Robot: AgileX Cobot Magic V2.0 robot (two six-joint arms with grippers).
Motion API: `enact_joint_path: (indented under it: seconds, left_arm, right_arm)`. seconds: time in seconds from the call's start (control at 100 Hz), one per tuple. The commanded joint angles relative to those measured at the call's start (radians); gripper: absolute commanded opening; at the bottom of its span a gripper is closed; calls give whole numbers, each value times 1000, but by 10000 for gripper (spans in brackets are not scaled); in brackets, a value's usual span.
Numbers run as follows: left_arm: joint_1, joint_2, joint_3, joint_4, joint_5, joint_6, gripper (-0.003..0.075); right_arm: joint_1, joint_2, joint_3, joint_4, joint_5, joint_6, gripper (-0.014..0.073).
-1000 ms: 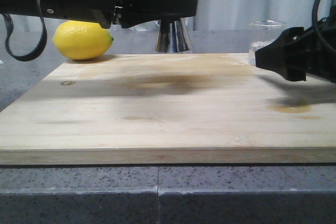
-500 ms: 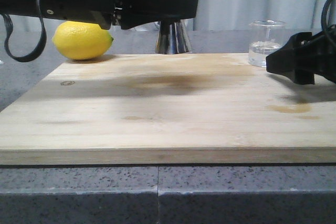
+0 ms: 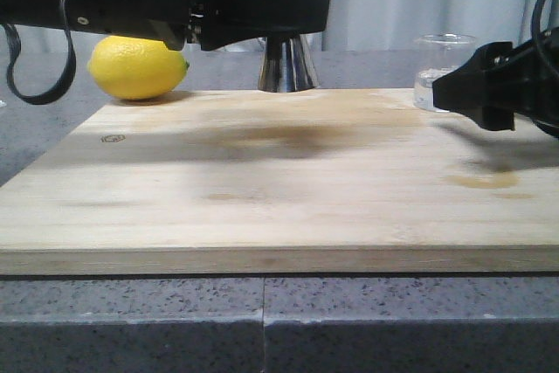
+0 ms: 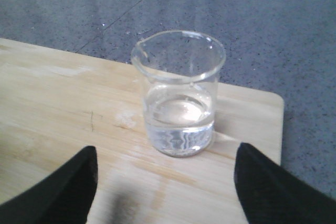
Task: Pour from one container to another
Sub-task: 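Close the right gripper around the glass beaker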
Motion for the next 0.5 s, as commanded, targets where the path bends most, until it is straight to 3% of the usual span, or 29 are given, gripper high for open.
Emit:
enact_joint_path:
  seconds: [0.0, 0.49]
  left_arm:
    - [-9, -53, -23, -33, -208, -13, -19]
    - [-9, -53, -23, -21, -208, -24, -19]
  right_arm:
    - [-7, -11, -26, -9, -115, 0, 472]
    - [-8, 99, -61, -10, -238, 0, 472]
